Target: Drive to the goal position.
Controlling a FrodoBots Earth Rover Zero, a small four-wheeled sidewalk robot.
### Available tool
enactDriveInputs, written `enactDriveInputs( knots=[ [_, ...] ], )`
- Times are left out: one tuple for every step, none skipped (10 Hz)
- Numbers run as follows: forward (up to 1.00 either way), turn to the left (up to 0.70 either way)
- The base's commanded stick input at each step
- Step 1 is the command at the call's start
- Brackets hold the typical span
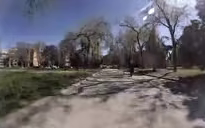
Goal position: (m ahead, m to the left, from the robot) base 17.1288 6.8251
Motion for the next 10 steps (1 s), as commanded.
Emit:
enactDriveInputs(
  knots=[
    [1.0,-0.24],
    [1.0,-0.4],
    [1.0,-0.4],
    [1.0,-0.35],
    [1.0,0.0],
    [1.0,0.0],
    [1.0,0.0],
    [1.0,0.0],
    [1.0,0.0],
    [1.0,0.0]
  ],
)
